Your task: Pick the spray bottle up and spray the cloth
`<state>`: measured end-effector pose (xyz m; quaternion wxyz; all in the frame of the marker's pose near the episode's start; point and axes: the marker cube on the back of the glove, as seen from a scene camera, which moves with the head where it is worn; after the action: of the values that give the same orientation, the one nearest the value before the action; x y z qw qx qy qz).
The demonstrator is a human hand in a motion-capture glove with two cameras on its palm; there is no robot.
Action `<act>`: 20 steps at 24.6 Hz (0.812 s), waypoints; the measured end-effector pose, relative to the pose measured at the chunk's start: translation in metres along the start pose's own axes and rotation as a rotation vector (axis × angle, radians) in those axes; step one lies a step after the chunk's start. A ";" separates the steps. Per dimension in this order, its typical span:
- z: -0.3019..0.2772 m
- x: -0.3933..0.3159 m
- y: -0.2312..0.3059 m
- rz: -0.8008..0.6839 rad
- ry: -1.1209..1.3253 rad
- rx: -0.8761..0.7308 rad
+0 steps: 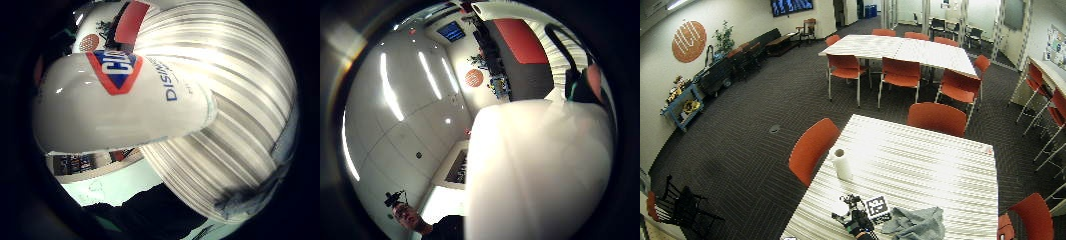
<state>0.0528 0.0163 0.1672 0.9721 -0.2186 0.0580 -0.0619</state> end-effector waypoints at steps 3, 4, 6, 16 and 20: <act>-0.006 0.000 0.018 -0.008 0.119 -0.027; -0.008 -0.001 0.017 -0.011 0.125 -0.029; -0.012 -0.002 0.016 -0.013 0.127 -0.035; -0.030 -0.017 0.017 -0.048 0.109 -0.035; -0.046 -0.027 0.026 -0.096 0.064 -0.013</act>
<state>0.0220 0.0249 0.1173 0.9643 -0.2252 0.0787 -0.1153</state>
